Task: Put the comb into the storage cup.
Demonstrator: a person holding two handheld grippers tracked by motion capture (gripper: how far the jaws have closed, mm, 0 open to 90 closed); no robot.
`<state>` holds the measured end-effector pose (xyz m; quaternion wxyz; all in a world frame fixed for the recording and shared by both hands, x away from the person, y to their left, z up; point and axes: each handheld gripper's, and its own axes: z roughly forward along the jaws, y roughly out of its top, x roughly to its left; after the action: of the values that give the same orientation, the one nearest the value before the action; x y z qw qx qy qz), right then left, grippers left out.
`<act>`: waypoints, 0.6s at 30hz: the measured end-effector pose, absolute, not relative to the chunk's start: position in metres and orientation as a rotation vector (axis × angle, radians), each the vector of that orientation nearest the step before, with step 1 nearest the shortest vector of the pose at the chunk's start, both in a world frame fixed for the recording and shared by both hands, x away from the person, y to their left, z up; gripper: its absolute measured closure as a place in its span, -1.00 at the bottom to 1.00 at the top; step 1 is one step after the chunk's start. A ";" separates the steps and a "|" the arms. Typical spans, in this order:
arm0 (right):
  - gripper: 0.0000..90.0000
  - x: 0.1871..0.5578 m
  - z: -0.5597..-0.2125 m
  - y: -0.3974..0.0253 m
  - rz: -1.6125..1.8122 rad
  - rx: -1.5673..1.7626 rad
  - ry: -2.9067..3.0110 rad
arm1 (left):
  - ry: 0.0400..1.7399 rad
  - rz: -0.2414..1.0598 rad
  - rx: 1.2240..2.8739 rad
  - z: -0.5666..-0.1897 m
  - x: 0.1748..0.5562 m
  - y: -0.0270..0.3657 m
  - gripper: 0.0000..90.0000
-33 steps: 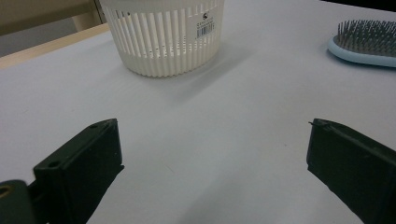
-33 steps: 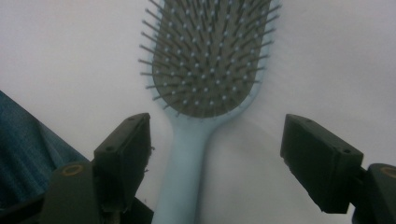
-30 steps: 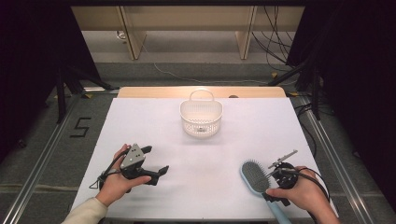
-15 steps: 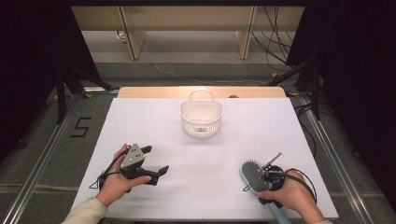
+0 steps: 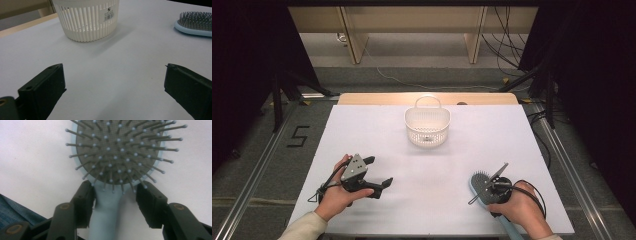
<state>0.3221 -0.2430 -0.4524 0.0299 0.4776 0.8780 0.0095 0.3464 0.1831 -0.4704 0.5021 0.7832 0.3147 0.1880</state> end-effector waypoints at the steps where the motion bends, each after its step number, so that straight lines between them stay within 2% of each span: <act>1: 0.17 0.322 -0.452 -0.242 0.030 1.482 2.704 | 0.760 0.454 1.892 -0.470 0.346 0.183 -0.94; 11: 0.30 0.322 -0.452 -0.239 0.004 1.562 2.671 | 0.756 0.452 1.892 -0.470 0.346 0.183 -0.94; 18: 0.47 0.321 -0.452 -0.237 -0.005 1.578 2.667 | 0.755 0.454 1.891 -0.470 0.346 0.183 -0.94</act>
<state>0.3205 -0.2371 -0.4521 0.0213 0.5089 0.8606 -0.0018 0.3461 0.1826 -0.4701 0.5033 0.7832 0.3128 0.1881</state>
